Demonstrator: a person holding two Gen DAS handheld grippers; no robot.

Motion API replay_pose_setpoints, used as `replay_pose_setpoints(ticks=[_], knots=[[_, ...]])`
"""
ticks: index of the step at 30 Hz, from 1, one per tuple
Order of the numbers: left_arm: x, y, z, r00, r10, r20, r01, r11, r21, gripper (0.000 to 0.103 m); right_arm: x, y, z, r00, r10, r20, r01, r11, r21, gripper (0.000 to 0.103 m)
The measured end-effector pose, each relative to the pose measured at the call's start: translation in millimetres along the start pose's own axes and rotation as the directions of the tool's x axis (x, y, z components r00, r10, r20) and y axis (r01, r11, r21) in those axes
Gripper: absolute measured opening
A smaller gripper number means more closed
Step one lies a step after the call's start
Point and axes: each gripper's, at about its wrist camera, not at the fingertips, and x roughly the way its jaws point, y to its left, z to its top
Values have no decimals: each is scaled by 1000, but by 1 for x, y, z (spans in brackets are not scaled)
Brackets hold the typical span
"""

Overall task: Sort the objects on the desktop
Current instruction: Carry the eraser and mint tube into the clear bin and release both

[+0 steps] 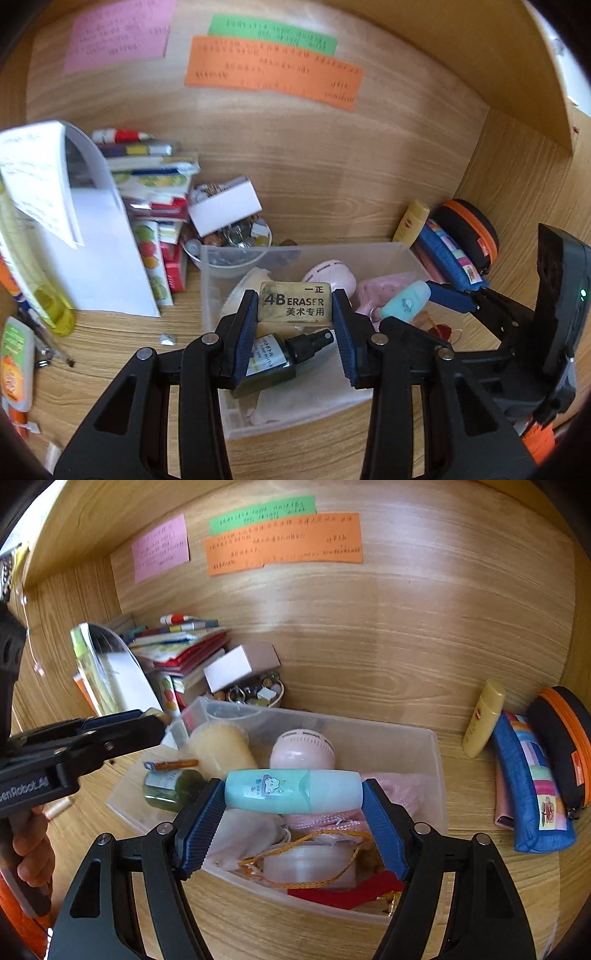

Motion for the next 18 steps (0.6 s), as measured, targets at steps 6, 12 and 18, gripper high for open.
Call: replay_pose_setpoints(ticks=[6,12,18], knots=[[23,0,-4,999,-17,-47,17,1000,3,39,12,-7,-3,999,-20,-25,20,1000,1,72],[27,1,-7,996,-45,-72,45,999,1,39,15,-4,-4,999,-26,-21,26,1000,-12,72],[20,3,-5,996,-61,-61,61,998,-7,40,18,-3,-4,999,-28,-40,26,999,-32,72]])
